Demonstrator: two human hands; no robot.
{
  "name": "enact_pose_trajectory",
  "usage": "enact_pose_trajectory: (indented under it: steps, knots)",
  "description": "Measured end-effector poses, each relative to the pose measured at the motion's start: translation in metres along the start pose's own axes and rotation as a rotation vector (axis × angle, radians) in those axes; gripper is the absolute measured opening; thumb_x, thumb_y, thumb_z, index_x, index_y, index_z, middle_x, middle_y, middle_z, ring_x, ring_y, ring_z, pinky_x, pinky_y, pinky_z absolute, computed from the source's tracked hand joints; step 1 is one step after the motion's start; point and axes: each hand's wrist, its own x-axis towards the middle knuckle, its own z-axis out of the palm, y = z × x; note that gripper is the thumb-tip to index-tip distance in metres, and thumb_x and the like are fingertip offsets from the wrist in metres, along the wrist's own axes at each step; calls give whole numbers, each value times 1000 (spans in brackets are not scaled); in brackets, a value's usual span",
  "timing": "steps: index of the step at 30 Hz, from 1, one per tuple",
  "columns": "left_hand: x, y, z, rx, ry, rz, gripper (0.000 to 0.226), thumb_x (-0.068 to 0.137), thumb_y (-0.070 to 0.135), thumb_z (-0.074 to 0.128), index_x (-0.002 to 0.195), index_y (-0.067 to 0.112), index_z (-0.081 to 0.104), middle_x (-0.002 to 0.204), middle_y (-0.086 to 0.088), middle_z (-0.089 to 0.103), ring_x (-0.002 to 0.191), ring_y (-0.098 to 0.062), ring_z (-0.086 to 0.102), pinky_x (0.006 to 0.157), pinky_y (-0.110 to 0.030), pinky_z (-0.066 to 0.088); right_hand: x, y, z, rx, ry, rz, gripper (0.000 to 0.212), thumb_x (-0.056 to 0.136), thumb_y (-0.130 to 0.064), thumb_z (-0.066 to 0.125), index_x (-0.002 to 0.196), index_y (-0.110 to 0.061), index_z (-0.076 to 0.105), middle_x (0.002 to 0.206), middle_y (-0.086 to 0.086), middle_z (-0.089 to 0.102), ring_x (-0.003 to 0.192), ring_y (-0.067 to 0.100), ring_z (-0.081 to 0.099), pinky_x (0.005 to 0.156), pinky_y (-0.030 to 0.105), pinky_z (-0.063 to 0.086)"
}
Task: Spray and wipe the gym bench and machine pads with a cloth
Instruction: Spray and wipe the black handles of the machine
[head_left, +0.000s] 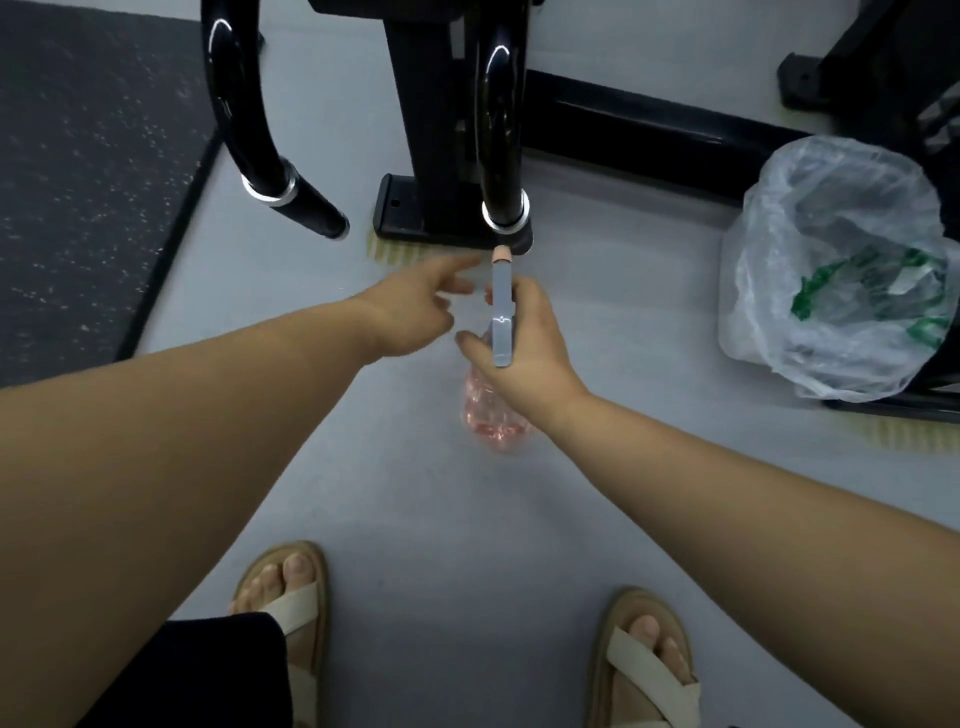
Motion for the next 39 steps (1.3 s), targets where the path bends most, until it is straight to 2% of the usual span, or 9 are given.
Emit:
enact_pose_trajectory:
  steps: [8, 12, 14, 19, 23, 25, 29, 35, 39]
  knots:
    - [-27, -35, 1, -231, -159, 30, 89, 85, 9, 64, 147, 43, 10, 149, 11, 28, 131, -7, 34, 82, -8, 37, 1, -27, 27, 95, 19, 107, 56, 82, -22, 72, 124, -19, 35, 124, -2, 40, 84, -4, 50, 65, 9, 44]
    - [-33, -32, 0, -505, -66, 114, 73, 84, 2, 63, 144, 30, 33, 133, 8, 49, 106, 6, 56, 71, -5, 47, 2, -43, 42, 137, 14, 104, 47, 87, -14, 64, 126, -19, 38, 101, -9, 52, 84, -2, 54, 66, 8, 45]
    - [-33, -30, -5, -529, 41, 145, 57, 84, 0, 62, 132, 26, 46, 110, 17, 57, 86, 16, 58, 69, -2, 46, 4, -50, 42, 177, -37, 92, 44, 88, -11, 61, 124, -22, 39, 99, -12, 55, 86, -6, 56, 73, 11, 47]
    - [-27, -43, -22, -420, 161, 135, 54, 87, 11, 57, 127, 45, 45, 95, 24, 54, 84, 6, 54, 70, -9, 41, 5, -45, 24, 135, -347, 76, 60, 94, -4, 47, 145, -30, 29, 136, -20, 41, 125, 3, 44, 105, 27, 39]
    - [-12, -44, -25, -386, 60, 24, 27, 85, 14, 59, 98, 38, 61, 73, 6, 54, 69, -13, 51, 59, -21, 40, 10, -34, 4, 222, 197, 321, 24, 96, -9, 43, 114, -19, 54, 115, -1, 61, 83, 14, 62, 78, 30, 53]
    - [-8, -42, -27, -392, 9, 20, 25, 84, 13, 61, 94, 36, 60, 77, 3, 61, 75, -16, 57, 61, -21, 44, 16, -32, -8, 317, 390, 325, 16, 99, -16, 41, 109, -18, 53, 111, 1, 60, 87, 16, 60, 78, 28, 52]
    - [-2, -36, -42, -458, -42, 98, 40, 89, 7, 57, 103, 44, 57, 51, 25, 61, 50, 11, 56, 47, -3, 40, 33, -44, -25, 386, 378, 180, 28, 101, -32, 37, 111, -21, 61, 116, -5, 63, 110, 9, 58, 95, 26, 46]
    - [1, -25, -57, -337, -118, 117, 30, 87, 15, 63, 115, 26, 64, 72, 17, 66, 63, 5, 61, 55, -5, 47, 38, -65, -19, 496, 376, 146, 26, 100, -31, 43, 89, -23, 64, 80, -16, 72, 104, 7, 63, 101, 29, 45]
    - [3, -28, -57, -338, -92, 102, 25, 84, 24, 67, 81, 48, 60, 65, 20, 57, 63, -3, 54, 49, -8, 41, 38, -63, -13, 410, 365, 161, 26, 100, -23, 46, 87, -24, 69, 89, -16, 72, 98, 0, 64, 90, 18, 49]
